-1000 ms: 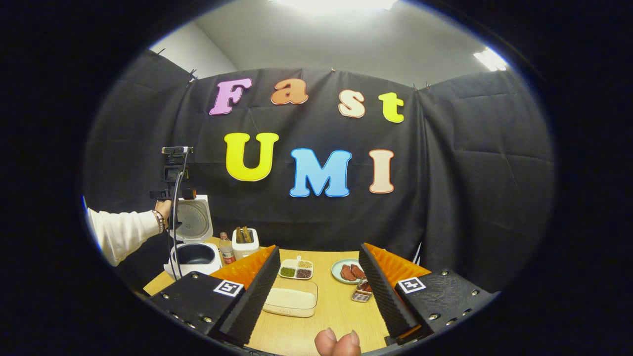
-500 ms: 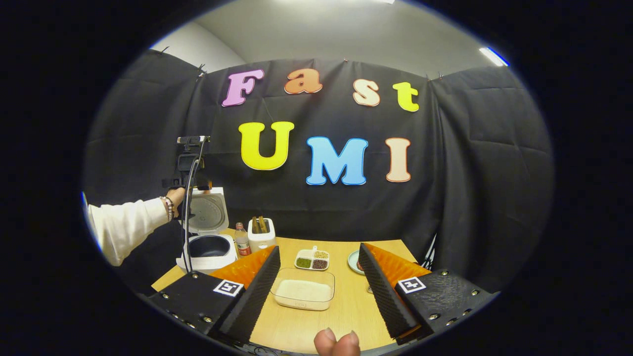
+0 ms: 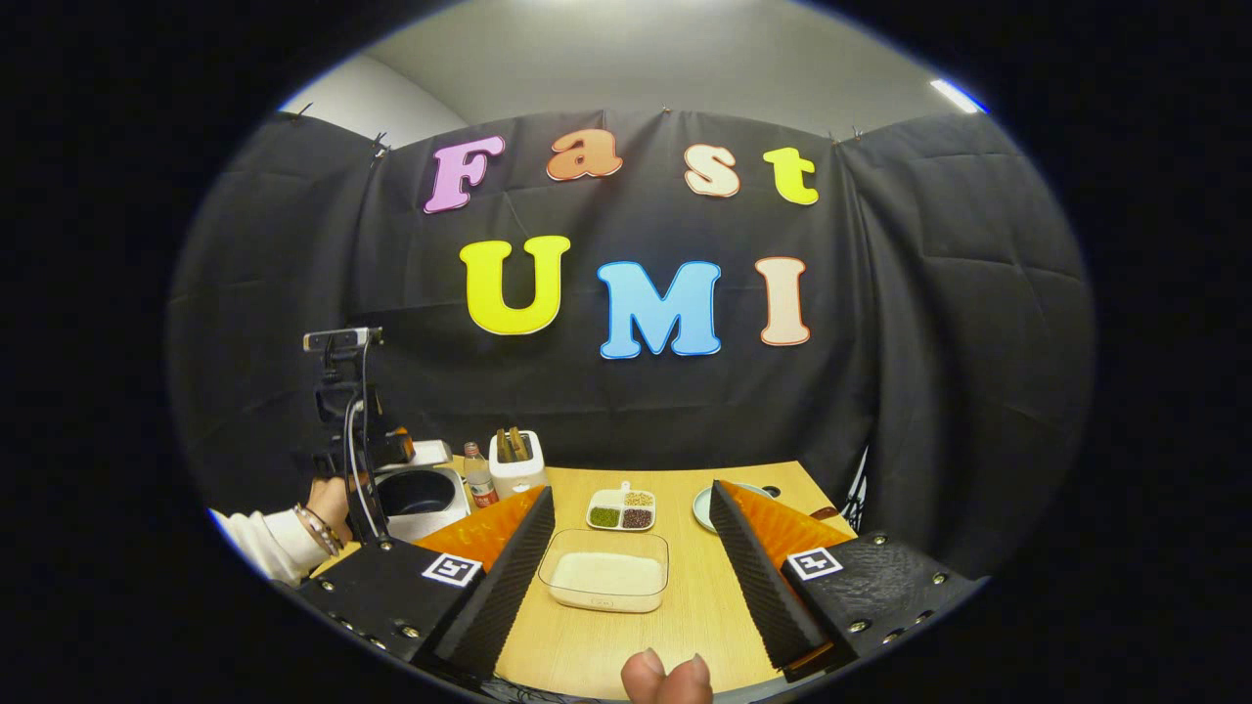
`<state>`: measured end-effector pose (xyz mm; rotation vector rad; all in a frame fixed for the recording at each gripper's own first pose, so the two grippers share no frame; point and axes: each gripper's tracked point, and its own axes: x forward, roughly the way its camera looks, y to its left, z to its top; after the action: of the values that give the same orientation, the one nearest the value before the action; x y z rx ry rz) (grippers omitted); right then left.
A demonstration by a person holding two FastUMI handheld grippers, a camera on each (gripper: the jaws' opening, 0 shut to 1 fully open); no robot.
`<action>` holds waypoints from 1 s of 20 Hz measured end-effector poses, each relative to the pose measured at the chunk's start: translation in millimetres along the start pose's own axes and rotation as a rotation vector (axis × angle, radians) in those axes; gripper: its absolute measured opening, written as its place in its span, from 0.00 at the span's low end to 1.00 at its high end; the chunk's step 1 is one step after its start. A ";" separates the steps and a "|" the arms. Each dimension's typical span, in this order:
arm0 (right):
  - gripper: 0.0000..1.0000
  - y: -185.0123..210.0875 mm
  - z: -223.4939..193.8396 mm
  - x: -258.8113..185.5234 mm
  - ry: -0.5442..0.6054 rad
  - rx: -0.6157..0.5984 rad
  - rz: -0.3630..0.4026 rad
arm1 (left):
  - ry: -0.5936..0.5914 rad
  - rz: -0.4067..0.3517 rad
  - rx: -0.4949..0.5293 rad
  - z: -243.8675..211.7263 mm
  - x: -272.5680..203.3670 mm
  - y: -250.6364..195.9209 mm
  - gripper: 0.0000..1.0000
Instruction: Close the left gripper, press the button to open the rice cooker; take a wooden spoon from the chopstick holder with the right hand, scoop a spoonful of rice and pour it into the rice cooker, then put the wooden spoon back into the chopstick holder.
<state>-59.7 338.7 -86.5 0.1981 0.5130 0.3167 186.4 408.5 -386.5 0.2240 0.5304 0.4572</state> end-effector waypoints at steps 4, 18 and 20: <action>0.98 2.7 -8.0 3.3 0.019 -0.001 0.012 | 0.053 0.018 0.040 -40.6 2.5 -16.5 0.98; 0.98 -5.7 -12.2 -2.9 0.021 0.028 -0.003 | 0.190 0.016 0.027 -101.5 -0.5 -14.5 1.00; 0.98 -9.8 -8.8 -5.6 0.008 0.028 -0.015 | 0.179 0.019 -0.019 -93.2 -3.4 -8.0 1.00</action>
<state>-66.4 328.6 -94.1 0.2206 0.5271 0.2964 137.0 408.1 -466.0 0.1708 0.6992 0.5038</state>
